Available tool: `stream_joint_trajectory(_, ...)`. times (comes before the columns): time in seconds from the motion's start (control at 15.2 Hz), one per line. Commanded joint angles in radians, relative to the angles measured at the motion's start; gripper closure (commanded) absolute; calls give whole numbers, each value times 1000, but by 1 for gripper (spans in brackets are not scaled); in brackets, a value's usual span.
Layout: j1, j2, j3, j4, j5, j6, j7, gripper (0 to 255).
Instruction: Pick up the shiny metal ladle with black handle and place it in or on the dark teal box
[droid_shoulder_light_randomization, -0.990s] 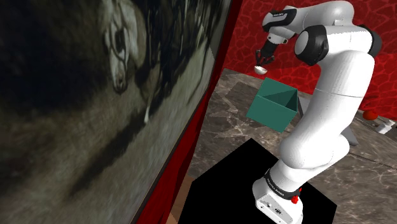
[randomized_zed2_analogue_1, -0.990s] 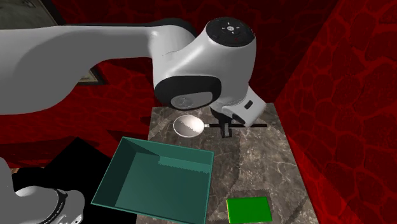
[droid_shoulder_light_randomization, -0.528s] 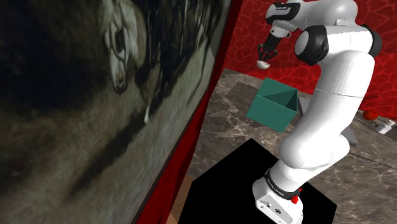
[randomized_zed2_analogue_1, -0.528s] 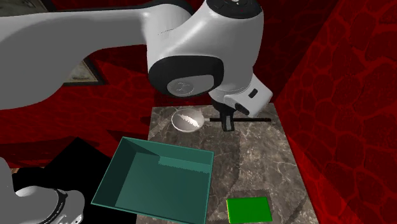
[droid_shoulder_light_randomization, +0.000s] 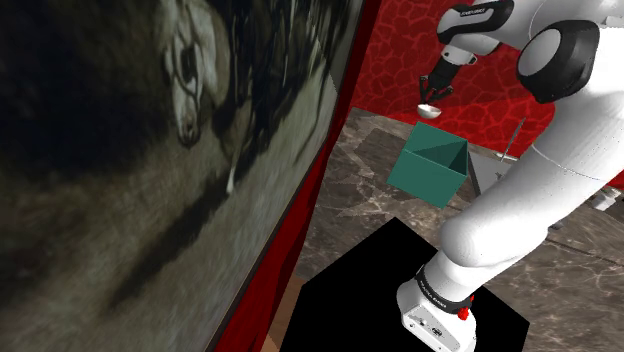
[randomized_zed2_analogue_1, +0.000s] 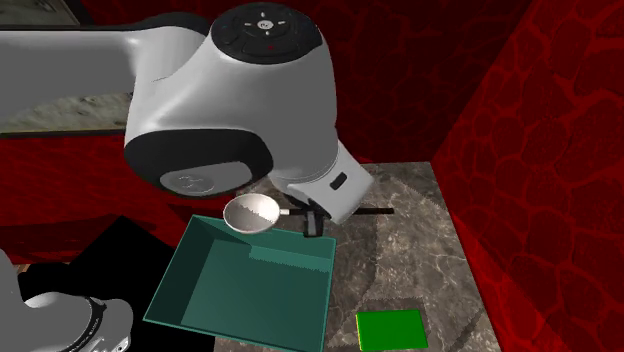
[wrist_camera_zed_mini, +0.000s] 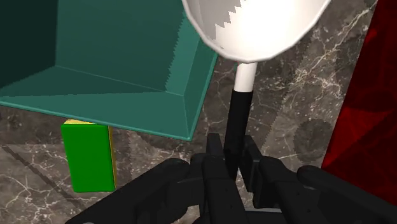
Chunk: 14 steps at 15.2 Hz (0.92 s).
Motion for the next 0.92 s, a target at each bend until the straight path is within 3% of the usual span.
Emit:
stream_joint_trajectory(0.0, 0, -89, 0, -89, -42, 10, 9, 255)
stream_joint_trajectory(0.59, -71, -465, 33, -409, -201, -19, 45, 255)
stream_joint_trajectory(0.86, -74, -463, 27, -461, -204, 35, 43, 255)
